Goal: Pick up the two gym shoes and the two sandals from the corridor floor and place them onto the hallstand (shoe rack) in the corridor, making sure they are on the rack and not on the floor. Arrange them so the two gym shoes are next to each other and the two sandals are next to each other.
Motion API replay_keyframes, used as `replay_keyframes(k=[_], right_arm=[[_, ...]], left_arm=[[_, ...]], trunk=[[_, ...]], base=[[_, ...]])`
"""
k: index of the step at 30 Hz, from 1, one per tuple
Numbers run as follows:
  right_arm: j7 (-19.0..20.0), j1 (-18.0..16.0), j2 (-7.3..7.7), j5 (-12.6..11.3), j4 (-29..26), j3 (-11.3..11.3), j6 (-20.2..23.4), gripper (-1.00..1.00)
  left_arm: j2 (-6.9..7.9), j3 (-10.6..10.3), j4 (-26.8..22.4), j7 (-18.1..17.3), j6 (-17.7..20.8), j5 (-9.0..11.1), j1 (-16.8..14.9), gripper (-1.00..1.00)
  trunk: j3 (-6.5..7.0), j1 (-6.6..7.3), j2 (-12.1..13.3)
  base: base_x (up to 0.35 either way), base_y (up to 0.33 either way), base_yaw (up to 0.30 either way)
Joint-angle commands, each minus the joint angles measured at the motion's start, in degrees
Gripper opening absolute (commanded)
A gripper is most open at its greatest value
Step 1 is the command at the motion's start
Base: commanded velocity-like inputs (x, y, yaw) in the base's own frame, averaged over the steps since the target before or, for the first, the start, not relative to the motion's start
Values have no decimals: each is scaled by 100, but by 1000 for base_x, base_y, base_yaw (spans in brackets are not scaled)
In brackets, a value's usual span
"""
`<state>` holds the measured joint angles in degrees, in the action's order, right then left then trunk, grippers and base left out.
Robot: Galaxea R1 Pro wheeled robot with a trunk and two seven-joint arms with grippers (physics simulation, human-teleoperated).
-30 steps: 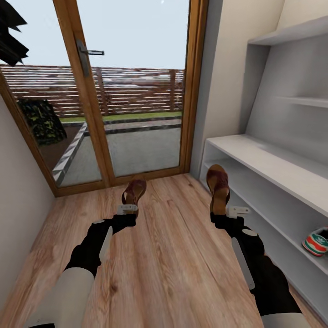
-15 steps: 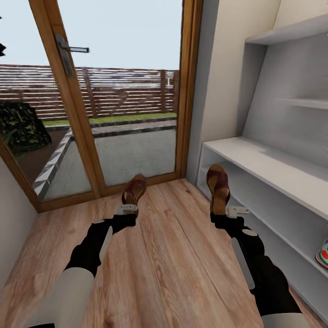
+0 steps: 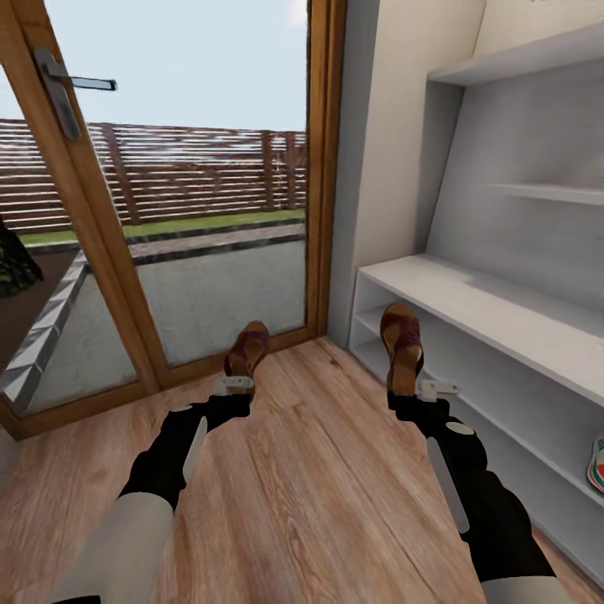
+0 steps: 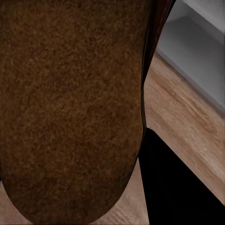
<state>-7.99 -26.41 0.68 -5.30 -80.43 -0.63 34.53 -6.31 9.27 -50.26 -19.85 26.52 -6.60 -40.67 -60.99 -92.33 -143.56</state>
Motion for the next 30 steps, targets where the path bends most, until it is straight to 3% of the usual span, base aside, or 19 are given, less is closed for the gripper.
replay_keyframes(k=[1, 10, 30], right_arm=[[-54, -5, 2, -70, -8, -7, 27, -100], [-54, -5, 2, -68, -8, -7, 27, -100], [-54, -5, 2, -70, -8, -7, 27, -100]], left_arm=[[-6, 31, -10, -59, 20, -69, -2, -100], [-5, 31, -10, -59, 20, -69, -2, -100], [-6, 31, -10, -56, 20, -69, -2, -100]], trunk=[[-3, -1, -2], [14, -1, -2], [15, -1, -2]], base=[[243, 266, -243], [241, 267, -218], [206, 295, -53]])
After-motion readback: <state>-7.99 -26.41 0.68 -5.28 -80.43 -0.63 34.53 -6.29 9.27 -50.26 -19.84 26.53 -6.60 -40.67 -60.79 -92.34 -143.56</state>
